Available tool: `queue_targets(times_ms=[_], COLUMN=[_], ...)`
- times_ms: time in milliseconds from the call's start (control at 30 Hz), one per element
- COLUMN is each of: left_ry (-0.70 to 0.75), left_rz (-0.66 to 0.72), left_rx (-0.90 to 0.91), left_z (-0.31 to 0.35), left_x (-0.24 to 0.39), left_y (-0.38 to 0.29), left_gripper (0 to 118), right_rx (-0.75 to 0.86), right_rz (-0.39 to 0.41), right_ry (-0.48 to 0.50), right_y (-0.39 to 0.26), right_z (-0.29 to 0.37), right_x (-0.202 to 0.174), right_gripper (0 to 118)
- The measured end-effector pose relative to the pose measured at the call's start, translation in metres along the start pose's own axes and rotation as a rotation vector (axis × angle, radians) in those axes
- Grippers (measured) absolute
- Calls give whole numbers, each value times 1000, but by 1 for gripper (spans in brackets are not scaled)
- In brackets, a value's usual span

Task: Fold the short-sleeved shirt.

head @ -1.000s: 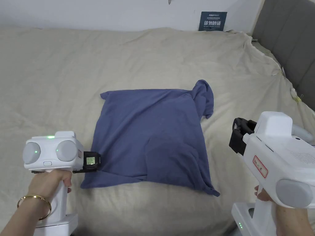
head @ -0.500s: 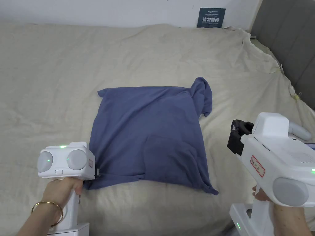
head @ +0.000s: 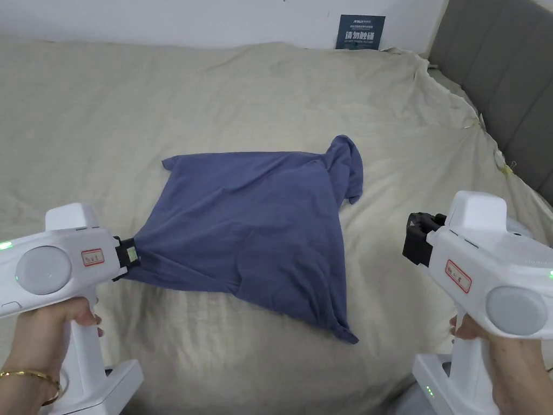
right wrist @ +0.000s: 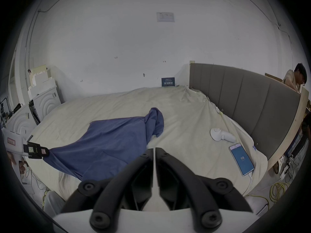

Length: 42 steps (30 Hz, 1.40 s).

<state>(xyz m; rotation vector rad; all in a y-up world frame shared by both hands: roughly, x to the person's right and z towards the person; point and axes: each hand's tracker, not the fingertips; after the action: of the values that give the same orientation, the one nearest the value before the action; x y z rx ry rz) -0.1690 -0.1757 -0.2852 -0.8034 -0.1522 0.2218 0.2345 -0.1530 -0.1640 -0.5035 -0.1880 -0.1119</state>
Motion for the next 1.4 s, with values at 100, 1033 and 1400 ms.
queue_targets(times_ms=[100,1033,1400], left_ry=[0,88,90], left_rz=[-19,11,31], left_rx=[3,-35,-81], left_z=[-1,-23,-32], left_x=[3,5,8], left_y=[-1,-33,-32], left_gripper=[0,0,0], right_rx=[-105,-499,-620], right_rz=[11,-39,-11], right_ry=[25,-170,-164], right_y=[3,90,69], right_z=[-13,-309,-361], right_x=[8,22,14], right_gripper=[113,89,48])
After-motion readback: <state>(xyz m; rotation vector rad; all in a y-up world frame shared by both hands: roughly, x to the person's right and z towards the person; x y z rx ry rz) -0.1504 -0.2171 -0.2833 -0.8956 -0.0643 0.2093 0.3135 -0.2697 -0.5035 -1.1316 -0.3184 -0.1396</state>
